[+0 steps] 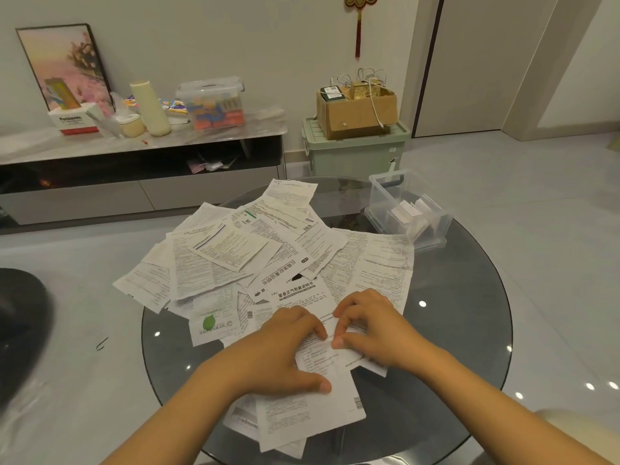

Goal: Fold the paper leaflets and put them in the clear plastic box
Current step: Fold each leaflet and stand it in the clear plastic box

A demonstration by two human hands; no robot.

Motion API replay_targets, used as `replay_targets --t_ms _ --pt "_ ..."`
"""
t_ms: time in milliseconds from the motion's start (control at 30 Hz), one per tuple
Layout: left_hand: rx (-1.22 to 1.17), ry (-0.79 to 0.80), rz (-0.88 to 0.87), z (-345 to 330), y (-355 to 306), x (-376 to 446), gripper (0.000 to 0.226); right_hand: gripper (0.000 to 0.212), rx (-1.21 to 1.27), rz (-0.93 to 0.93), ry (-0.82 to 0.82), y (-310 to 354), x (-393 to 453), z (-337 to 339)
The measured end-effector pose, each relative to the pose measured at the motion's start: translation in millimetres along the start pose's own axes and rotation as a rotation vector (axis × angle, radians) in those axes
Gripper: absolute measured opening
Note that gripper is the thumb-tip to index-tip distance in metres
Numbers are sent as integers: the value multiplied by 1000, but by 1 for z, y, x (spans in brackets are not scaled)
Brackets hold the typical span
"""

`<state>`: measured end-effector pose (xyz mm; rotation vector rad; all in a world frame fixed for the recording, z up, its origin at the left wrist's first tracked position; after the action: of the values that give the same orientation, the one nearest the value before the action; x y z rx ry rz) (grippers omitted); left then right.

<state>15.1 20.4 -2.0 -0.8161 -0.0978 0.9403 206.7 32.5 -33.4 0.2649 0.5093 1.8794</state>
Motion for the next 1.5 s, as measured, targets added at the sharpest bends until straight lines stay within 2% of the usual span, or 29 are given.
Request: replay_targets --t_ms 100,200,400,600,767,900,1000,1034,1101,1134,1267,1334,1401,1501 --pt "-41 -11 -14 0 -3 -3 71 11 130 -42 -36 2 -1 8" --pt "-76 -46 -33 0 -5 -4 73 12 237 -77 -46 6 -3 15" --pt "-92 -166 -94 3 -5 1 47 11 379 -140 -38 4 0 16" --pt "-84 -123 -59 3 4 5 59 10 430 -178 -30 2 1 16" --pt "-118 -190 -113 3 8 8 37 8 422 -128 -43 3 0 17" --pt "-263 -336 -88 6 8 10 11 31 485 -135 -70 8 -1 26" --pt "-322 -465 25 7 9 16 25 47 542 -137 -57 9 -1 23" --pt "-345 -498 51 6 10 18 24 45 515 -146 -67 9 0 20" --pt "-385 -559 83 5 13 23 15 26 370 -180 -116 5 4 11" --pt "-390 -584 102 5 14 25 18 30 277 -196 -134 4 6 8" --pt "-362 -635 130 2 20 31 59 76 105 -176 -186 6 11 0" --pt "-293 -611 130 0 20 31 71 87 84 -172 -211 5 11 -2" --pt "-162 -619 119 -2 19 30 75 81 19 -157 -249 2 11 -1" --pt "-38 -665 21 2 14 26 56 48 -132 -13 -237 1 10 4"
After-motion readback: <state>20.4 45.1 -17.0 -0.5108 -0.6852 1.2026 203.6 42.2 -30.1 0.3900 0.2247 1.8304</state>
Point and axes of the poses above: each hand's wrist, its own x-axis towards the middle knuckle, its own z-axis out of the back of the hand, y = z × x, the point moved 1 cm from there along x, towards the middle knuckle, and after that the axes turned 14 degrees about -x, right-handed, at the moved point
